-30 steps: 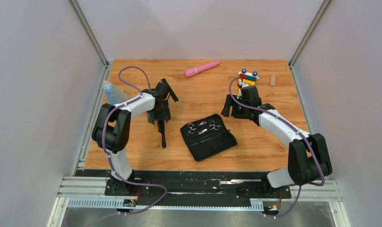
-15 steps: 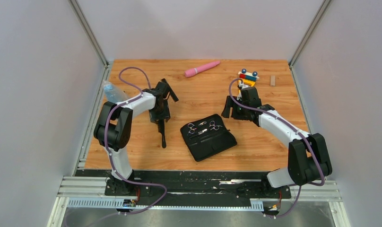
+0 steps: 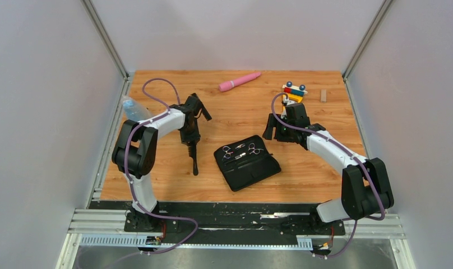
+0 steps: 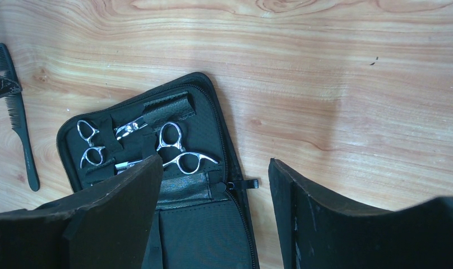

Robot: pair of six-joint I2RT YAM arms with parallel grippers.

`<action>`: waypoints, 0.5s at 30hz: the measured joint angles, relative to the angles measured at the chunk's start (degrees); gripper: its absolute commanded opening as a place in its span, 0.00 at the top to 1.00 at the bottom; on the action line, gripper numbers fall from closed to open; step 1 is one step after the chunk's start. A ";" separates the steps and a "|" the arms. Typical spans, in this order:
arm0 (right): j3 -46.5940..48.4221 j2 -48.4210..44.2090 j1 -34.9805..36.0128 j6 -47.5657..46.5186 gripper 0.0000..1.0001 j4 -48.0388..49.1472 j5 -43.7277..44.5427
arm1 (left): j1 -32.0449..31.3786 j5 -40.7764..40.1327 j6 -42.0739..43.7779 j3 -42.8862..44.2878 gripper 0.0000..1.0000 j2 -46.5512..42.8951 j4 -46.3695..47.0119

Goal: Sort the hair-cutting tools

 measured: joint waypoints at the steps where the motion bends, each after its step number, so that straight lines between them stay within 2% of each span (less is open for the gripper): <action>1: 0.00 0.00 0.00 0.00 0.29 0.00 0.00 | 0.00 0.04 0.07 0.00 0.78 0.00 -0.02; 8: 0.00 -0.31 0.00 0.00 0.29 0.00 -0.04 | 0.00 0.59 1.38 0.66 0.82 -0.11 -1.75; 15: 0.00 -0.63 0.00 0.00 0.29 0.00 -0.15 | 0.00 2.23 2.38 0.81 0.80 -1.62 -4.37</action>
